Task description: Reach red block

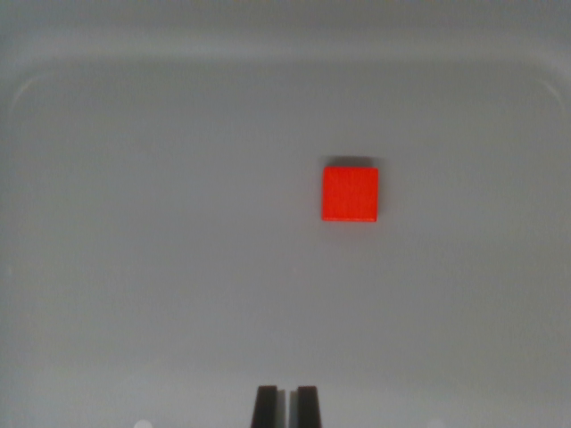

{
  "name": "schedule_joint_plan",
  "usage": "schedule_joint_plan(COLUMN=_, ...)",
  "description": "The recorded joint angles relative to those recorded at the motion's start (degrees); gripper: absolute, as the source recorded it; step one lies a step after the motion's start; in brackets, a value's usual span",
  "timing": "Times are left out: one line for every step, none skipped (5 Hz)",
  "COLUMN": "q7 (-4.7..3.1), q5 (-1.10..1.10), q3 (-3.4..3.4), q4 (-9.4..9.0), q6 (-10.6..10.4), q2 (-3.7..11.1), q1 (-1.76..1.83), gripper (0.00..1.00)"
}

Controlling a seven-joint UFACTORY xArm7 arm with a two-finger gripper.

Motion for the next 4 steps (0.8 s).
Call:
schedule_joint_plan(q7=0.00, q5=0.00, q3=0.00, q4=0.00, q6=0.00, q2=0.00, q1=0.00, gripper=0.00)
schedule_joint_plan(q7=-0.03, q5=-0.05, q3=-0.16, q4=-0.51, q6=-1.82, q2=1.36, q1=-0.12, gripper=0.00)
schedule_joint_plan(q7=-0.03, q5=-0.05, q3=-0.16, q4=-0.51, q6=-1.82, q2=1.36, q1=-0.12, gripper=0.00)
schedule_joint_plan(q7=-0.07, q5=-0.11, q3=-0.33, q4=-1.10, q6=-3.90, q2=2.91, q1=-0.27, gripper=0.00)
